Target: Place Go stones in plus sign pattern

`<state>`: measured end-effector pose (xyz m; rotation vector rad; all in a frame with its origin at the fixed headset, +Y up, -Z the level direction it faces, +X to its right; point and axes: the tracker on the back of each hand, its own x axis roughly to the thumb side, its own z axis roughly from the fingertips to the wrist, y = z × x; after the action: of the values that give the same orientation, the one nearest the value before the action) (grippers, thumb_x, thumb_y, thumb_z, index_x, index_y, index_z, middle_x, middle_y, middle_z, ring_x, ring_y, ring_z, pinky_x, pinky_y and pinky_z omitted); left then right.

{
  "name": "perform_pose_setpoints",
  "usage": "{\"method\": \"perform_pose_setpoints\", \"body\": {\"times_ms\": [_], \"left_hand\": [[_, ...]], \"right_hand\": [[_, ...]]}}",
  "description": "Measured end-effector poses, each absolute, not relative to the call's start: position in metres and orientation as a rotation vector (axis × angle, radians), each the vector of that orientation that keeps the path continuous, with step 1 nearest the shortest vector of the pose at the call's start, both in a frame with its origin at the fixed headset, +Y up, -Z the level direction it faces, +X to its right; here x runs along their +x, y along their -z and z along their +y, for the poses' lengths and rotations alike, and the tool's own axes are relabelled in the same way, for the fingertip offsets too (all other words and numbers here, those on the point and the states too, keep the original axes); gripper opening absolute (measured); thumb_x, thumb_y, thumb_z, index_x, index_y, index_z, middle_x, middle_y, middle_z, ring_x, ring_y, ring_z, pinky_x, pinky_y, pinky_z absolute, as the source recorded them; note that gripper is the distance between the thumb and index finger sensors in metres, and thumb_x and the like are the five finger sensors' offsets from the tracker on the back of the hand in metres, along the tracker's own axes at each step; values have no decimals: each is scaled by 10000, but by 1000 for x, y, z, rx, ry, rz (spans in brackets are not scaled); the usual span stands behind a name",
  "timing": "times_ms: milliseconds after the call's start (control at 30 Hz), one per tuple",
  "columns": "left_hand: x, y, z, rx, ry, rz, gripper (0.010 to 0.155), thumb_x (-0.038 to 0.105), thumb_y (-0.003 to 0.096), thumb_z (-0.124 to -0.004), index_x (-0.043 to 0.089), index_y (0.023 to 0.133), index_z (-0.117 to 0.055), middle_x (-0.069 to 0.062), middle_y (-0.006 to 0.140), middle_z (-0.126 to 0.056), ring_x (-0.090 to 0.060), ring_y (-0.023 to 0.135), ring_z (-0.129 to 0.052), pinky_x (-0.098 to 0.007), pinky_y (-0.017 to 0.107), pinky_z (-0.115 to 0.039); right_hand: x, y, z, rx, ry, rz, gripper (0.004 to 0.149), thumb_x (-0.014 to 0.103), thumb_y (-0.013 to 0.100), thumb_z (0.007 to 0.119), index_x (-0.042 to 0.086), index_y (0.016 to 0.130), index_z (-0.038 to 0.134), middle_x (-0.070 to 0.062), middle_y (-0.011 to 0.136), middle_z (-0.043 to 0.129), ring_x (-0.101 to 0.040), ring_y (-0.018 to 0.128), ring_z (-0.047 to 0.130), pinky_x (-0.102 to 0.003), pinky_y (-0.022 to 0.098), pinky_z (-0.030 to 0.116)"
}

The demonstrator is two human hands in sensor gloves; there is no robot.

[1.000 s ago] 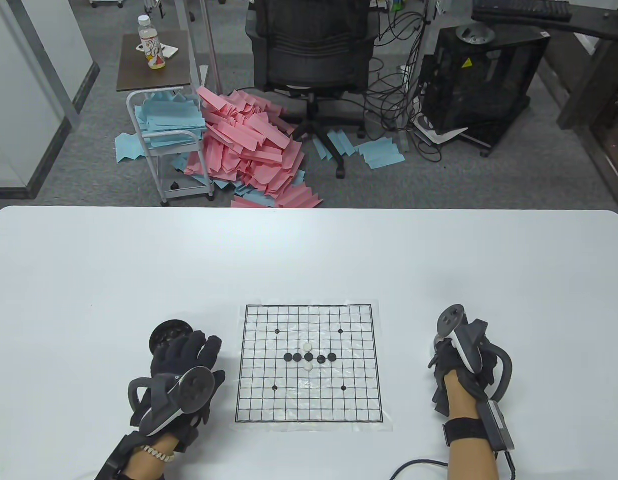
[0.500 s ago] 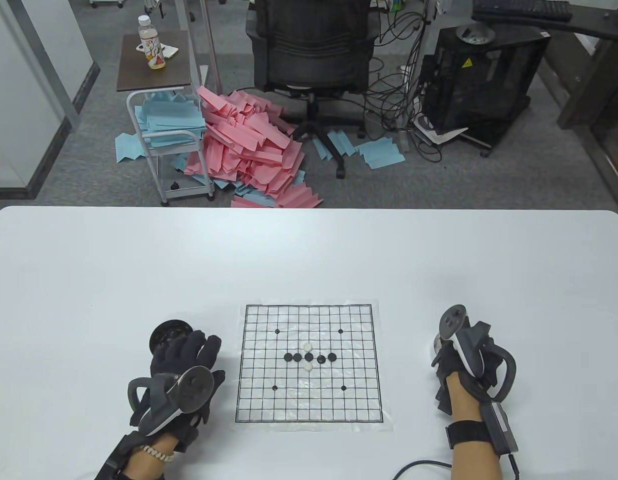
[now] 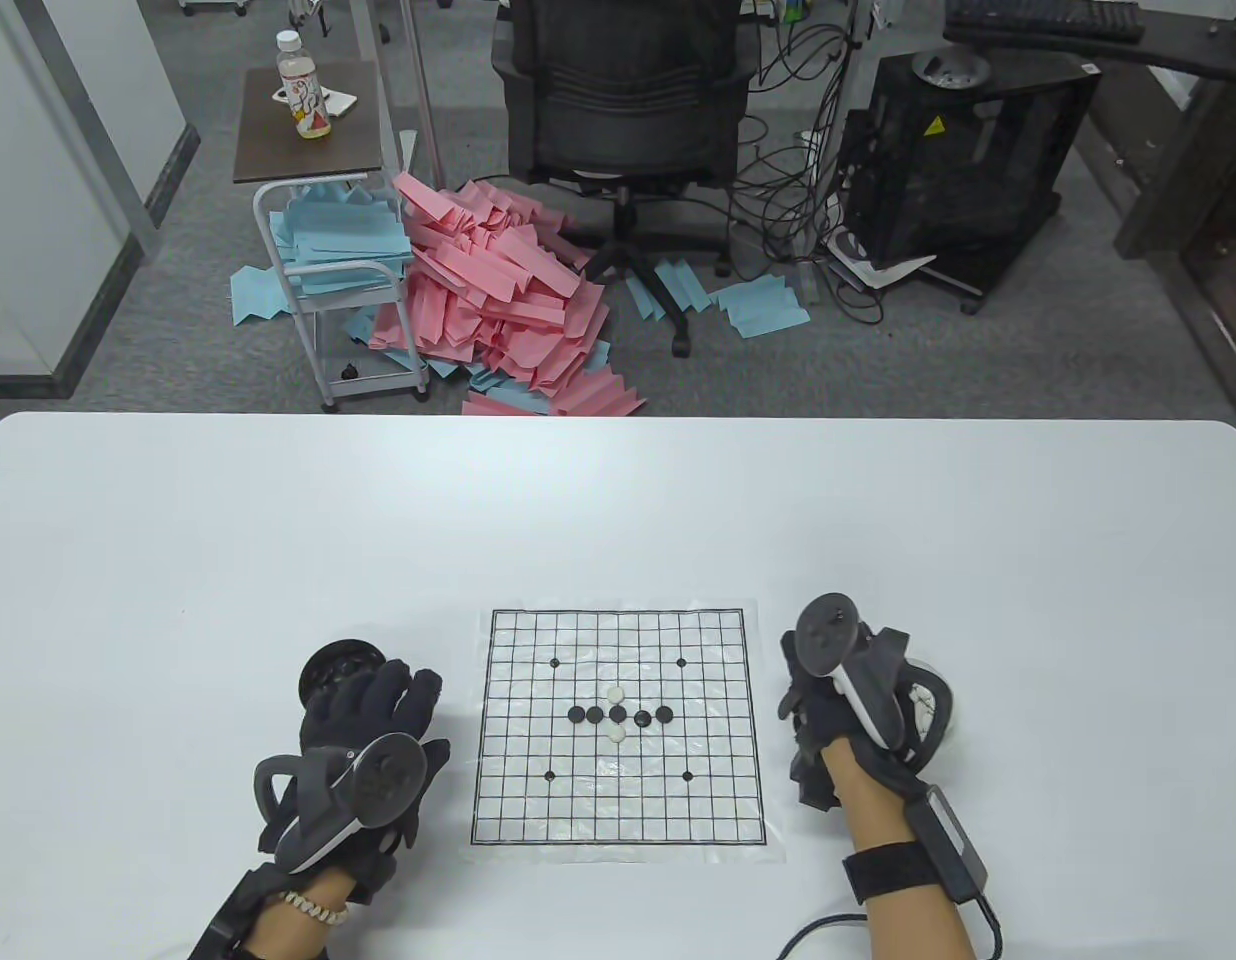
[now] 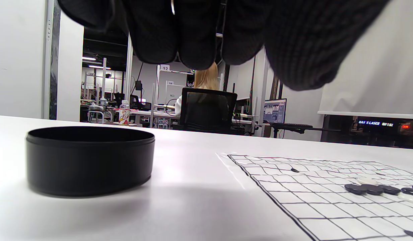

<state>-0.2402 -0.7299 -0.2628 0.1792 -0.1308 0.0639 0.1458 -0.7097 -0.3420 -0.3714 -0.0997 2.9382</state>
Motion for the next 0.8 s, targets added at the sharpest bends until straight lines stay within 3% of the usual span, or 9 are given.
{"method": "perform_pose_setpoints", "body": {"times_ms": [233,333,533,800], "left_hand": [[-240,262,-730,178,-65,-135,716,499,382,-858,297,1039,-654,-98,1142,-696,-414,1021,-748,-678,704,-565],[-240,262,-730,178,-64,-134,717,499,382,-858,296,1039,-654,-99,1142,-697,-416,1021,-747,-678,705,-563],[-241,262,-730,176,-64,-135,717,499,382,-859,298,1039,-653,-101,1142,-695,-414,1022,-748,-678,705,-563],[-240,262,-730,177,-60,-137,718,502,381,-858,297,1039,-654,-100,1143,-695,-415,1023,-746,-678,706,-563]], "right_hand": [[49,323,-738,9,-3063,-12,375,455,413,781,292,748,829,13,687,928,-109,419,895,-378,403,802],[26,316,-754,100,-3126,30,374,455,412,784,290,744,834,11,682,931,-109,415,895,-379,402,803],[8,311,-777,170,-3248,27,370,459,411,786,293,738,839,15,673,936,-106,409,897,-376,399,805],[6,309,-782,174,-3275,33,365,467,413,789,293,728,847,13,663,940,-106,400,899,-376,393,808]]}}
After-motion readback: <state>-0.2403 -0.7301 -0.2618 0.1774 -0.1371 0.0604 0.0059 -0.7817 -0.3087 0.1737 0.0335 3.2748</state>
